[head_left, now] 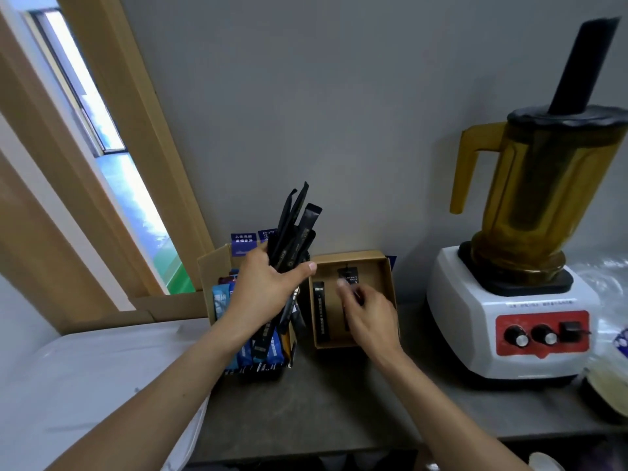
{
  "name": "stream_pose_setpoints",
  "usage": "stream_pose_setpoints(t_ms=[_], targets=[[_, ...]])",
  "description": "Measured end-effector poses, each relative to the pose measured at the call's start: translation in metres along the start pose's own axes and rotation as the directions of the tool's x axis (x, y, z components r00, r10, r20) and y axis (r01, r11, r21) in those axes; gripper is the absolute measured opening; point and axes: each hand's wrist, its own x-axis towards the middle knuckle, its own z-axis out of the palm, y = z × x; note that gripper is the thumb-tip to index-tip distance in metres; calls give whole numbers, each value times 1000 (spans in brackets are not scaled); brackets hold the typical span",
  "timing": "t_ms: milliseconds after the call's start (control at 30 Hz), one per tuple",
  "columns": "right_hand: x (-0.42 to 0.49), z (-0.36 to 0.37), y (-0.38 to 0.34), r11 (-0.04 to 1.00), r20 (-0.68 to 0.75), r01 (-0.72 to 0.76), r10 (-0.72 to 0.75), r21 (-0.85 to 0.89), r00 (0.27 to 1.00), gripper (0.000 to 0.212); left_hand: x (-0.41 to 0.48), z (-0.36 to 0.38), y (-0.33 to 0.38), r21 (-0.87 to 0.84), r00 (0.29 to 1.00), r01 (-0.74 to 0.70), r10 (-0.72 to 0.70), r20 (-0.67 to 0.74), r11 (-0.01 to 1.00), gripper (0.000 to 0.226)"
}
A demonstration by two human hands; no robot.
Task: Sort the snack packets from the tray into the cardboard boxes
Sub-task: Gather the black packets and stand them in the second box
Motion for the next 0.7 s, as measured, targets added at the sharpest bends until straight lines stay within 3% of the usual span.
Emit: stream_pose_setpoints(t_ms=[67,200,567,700], targets=[[-11,-7,0,986,-29,38,-34,161,999,64,-1,3,0,10,1000,-11,12,-11,1000,24],[-27,-17,-2,916,-12,120,-125,383,992,33,-1,14,2,3,1000,-24,24,0,1000,26],[-47,-30,-15,840,43,139,-188,525,981,24,8,20,7,-21,999,-50,51,13,999,31],[-49,-29,-12,827,-18,127,-140,548,990,9,9,19,15,-16,998,-44,44,34,999,26]])
